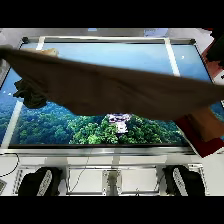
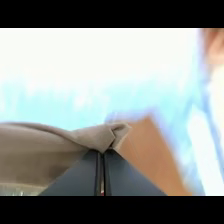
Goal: Fold the shirts.
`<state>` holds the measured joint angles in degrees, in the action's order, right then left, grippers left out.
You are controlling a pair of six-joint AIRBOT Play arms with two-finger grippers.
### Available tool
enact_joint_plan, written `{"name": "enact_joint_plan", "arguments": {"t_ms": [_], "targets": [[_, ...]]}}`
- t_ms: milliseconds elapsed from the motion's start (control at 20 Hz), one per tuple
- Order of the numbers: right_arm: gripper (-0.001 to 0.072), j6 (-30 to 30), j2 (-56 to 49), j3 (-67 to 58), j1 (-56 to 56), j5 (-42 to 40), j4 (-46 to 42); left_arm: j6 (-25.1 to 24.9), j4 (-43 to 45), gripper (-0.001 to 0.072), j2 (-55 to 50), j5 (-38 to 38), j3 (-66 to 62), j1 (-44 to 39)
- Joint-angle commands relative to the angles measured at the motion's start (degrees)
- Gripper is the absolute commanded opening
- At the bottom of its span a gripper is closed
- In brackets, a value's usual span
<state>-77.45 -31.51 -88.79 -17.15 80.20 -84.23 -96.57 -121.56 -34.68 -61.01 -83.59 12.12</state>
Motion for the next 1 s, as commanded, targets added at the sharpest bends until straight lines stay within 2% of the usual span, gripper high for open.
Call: {"name": "enact_joint_plan", "arguments": {"t_ms": [0, 150, 250, 350, 500, 600, 700, 800, 950], "targets": [[0.0021, 1.29, -2.32, -8.79, 0.04, -8.48, 6.78, -0.96, -0.22, 0.0011, -0.17, 0.31, -8.94, -0.02], [0.0021, 2.45, -13.53, -8.63, 0.04, -6.32, 18.25, -0.96, -0.15, 0.001, -5.81, -7.98, -8.85, -0.04], [0.0022, 2.51, -21.84, -7.48, 0.11, -5.95, 22.64, -0.96, -0.17, 0.0011, -12.59, -13.22, -7.04, -0.17], [0.0022, 3.1, -29.81, -4.46, 0.81, -6.03, 25.09, -1.95, 0.02, 0.0011, -19.76, -11.96, -3.74, -2.01], [0.0022, 5.7, -39.3, 0.66, 3.96, -9.62, 24.06, -5.01, 0.46, 0.0011, -32.0, -5.09, -1.14, -6.88], [0.0022, 5.46, -44.54, 3.04, 5.73, -15.28, 23.08, -3.54, 0.44, 0.0011, -40.48, 2.16, -1.16, -9.14], [0.0022, 5.27, -48.72, 3.43, 6.56, -19.15, 23.17, -0.26, -0.02, 0.0011, -46.25, 6.03, -1.16, -9.75], [0.0022, 5.27, -51.39, 3.43, 6.82, -20.74, 23.15, -0.04, 0.13, 0.0011, -49.99, 5.18, -1.16, -9.75], [0.0022, 5.27, -53.83, 3.45, 6.82, -19.67, 21.88, -0.15, 1.64, 0.0011, -53.05, -1.68, -0.94, -9.75]]}}
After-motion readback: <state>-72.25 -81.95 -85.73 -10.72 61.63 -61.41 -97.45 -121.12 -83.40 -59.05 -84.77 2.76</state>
